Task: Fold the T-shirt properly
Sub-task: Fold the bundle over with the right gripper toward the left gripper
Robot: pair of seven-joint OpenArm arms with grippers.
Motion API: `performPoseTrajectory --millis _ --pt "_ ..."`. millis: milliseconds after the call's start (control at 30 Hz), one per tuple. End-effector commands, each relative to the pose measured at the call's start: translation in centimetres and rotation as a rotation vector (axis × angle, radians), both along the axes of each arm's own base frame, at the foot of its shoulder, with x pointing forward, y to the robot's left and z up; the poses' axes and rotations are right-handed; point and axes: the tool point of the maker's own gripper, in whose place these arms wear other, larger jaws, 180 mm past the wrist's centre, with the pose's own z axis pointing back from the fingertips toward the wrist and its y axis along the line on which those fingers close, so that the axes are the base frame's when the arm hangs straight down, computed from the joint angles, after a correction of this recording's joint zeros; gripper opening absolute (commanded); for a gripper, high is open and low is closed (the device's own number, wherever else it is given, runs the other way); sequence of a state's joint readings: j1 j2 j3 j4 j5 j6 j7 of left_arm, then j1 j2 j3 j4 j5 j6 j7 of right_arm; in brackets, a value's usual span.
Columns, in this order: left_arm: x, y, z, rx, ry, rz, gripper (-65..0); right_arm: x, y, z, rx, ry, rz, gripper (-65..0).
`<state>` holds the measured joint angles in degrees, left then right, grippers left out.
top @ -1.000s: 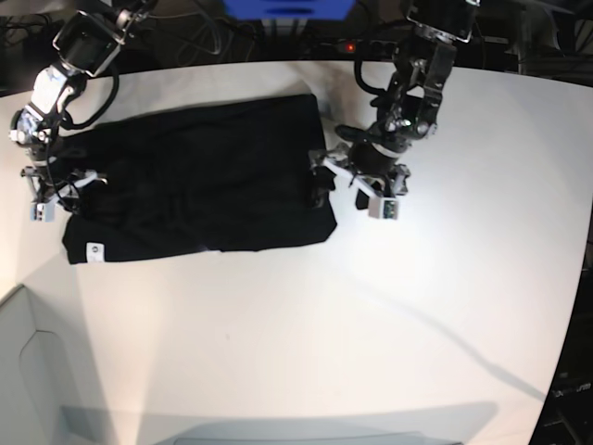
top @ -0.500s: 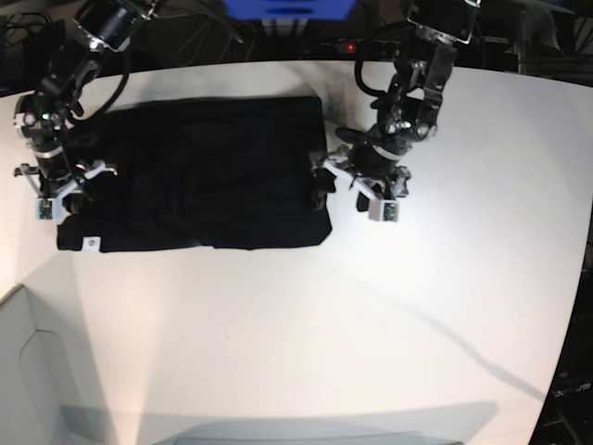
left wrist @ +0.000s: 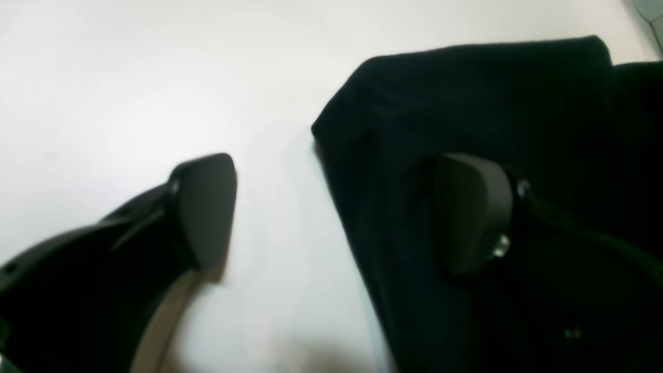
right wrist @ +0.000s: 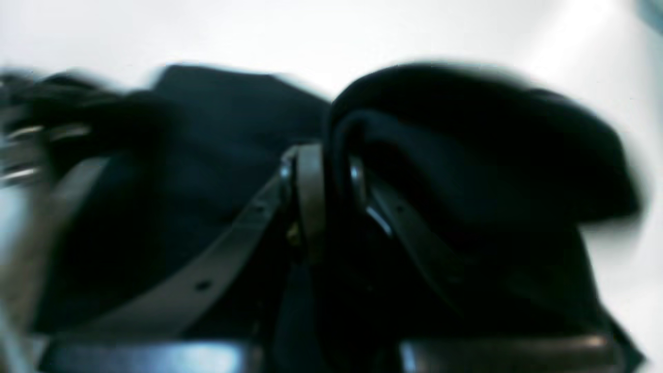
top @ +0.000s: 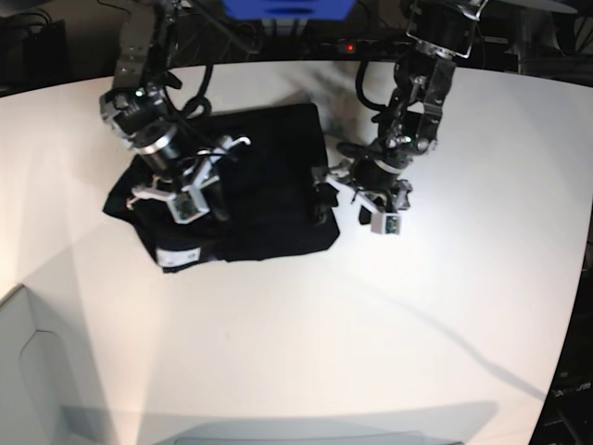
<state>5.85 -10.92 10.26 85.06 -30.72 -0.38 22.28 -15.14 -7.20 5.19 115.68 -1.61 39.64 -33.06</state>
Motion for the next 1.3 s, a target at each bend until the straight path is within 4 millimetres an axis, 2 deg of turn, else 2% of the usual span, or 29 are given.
performPoseTrajectory --millis 0,67,100,233,367,500,667,833,900,1000,1067,1167,1267 --pt "0.3 0.0 0.3 0.000 0.000 -0.002 -6.9 0.4 2.1 2.1 0.057 -0.071 0.057 -65.0" --pt "0.3 0.0 0.3 -0.001 0.000 -0.001 -6.9 -0.2 5.0 2.0 0.080 -0.064 0.142 -65.0" --pt "0.3 0.0 0.3 0.000 0.000 -0.002 -6.9 -0.4 6.1 1.3 0.084 -0.044 0.178 -65.0" --pt "0.4 0.0 0.5 -0.002 -0.004 0.002 -6.9 0.4 8.4 -0.6 0.084 0.000 0.240 -65.0" --pt "0.2 0.3 0.8 0.002 -0.011 0.002 -6.9 1.8 8.5 -2.1 0.070 0.030 0.248 -65.0" --pt "-0.7 0.6 2.0 0.000 -0.038 0.000 -6.9 2.5 8.5 -1.9 0.065 0.023 0.250 -65.0" --pt "-1.5 3.0 5.0 0.013 -0.107 0.044 -6.9 2.9 8.8 -1.4 0.066 0.008 0.258 -65.0" --pt "-2.4 6.7 5.8 0.040 -0.120 0.138 -6.9 2.8 9.8 -2.2 0.056 0.031 0.295 -65.0" --pt "-2.7 7.7 5.6 0.050 -0.113 0.161 -6.9 2.7 10.1 -3.2 0.040 0.056 0.317 -60.0" --pt "-3.4 8.0 5.0 0.055 -0.094 0.169 -6.9 1.9 11.1 -4.3 0.024 0.083 0.367 -46.2" --pt "-3.5 8.0 5.0 0.055 -0.092 0.169 -6.9 1.5 11.6 -4.2 0.027 0.075 0.387 -36.9" --pt "-3.5 8.0 5.0 0.055 -0.092 0.169 -6.9 1.8 11.6 -2.1 0.034 0.015 0.385 -28.2" --pt "-3.4 8.3 5.1 0.058 -0.094 0.176 -6.9 2.1 11.2 0.5 0.036 -0.059 0.376 -27.1"
